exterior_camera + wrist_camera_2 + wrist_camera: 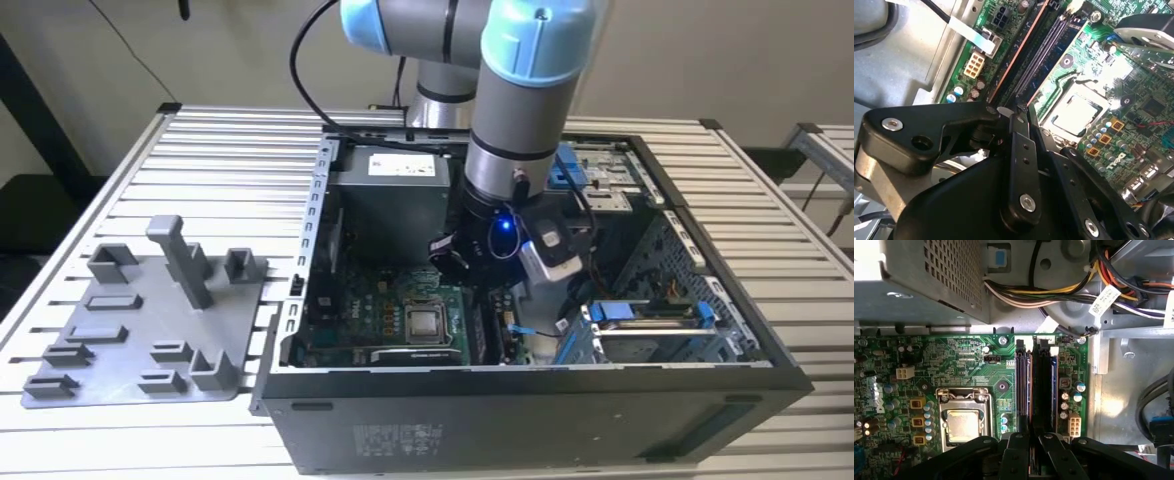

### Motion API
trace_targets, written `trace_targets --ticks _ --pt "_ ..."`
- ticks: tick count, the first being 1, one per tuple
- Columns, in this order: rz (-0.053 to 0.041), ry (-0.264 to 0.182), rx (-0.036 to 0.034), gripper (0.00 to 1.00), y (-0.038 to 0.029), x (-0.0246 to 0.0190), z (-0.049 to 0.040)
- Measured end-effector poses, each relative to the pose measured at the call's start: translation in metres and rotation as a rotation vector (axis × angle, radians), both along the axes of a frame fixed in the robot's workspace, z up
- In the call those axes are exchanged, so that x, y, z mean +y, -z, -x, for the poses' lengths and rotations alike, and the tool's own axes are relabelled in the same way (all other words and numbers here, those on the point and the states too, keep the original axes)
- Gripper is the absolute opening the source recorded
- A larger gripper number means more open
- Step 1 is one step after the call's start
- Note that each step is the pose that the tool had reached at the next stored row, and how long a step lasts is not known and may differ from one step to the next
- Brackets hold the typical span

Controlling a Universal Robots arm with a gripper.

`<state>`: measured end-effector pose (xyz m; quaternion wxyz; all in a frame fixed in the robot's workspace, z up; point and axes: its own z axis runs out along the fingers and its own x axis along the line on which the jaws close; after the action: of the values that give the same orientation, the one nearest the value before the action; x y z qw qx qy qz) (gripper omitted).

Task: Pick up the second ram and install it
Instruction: 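Insert the second ram into the second slot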

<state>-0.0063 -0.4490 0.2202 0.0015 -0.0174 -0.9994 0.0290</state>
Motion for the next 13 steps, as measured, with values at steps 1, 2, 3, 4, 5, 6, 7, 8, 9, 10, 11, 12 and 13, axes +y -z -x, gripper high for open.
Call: trace_targets --ticks 1,2,3,4,5,6,7,8,9,10,11,12,13 --pt "0.0003 -0.001 -0.0018 0.14 -0.0003 0.0 0.0001" --pt "0.0003 -0.002 -0.0035 0.14 -0.0003 -0.0001 0.0001" --pt "0.0004 -0.004 -0.0057 0.14 -0.0004 -0.0001 0.0001" --pt "0.0006 -0.005 -0.007 0.14 -0.0004 -0.0001 0.0001" --pt "0.0001 -0.006 -0.0073 0.14 -0.0003 -0.0001 0.0001" --pt "-0.0008 -0.007 -0.0072 0.14 -0.0002 -0.0002 0.0001" --pt "-0.002 -0.007 -0.0071 0.14 0.0 -0.0002 0.0001" --pt "-0.0032 -0.007 -0.0071 0.14 0.0005 -0.0003 0.0002" --pt "-0.0044 -0.007 -0.0072 0.14 0.0014 -0.0003 0.0002" --pt "-0.0051 -0.007 -0.0072 0.14 0.0024 -0.0002 0.0001" --pt "-0.0055 -0.007 -0.0073 0.14 0.0032 -0.0001 0.0001" --pt "-0.0056 -0.007 -0.0072 0.14 0.0039 -0.0002 0.0001" --pt "-0.0056 -0.007 -0.0072 0.14 0.0042 -0.0002 0.0001"
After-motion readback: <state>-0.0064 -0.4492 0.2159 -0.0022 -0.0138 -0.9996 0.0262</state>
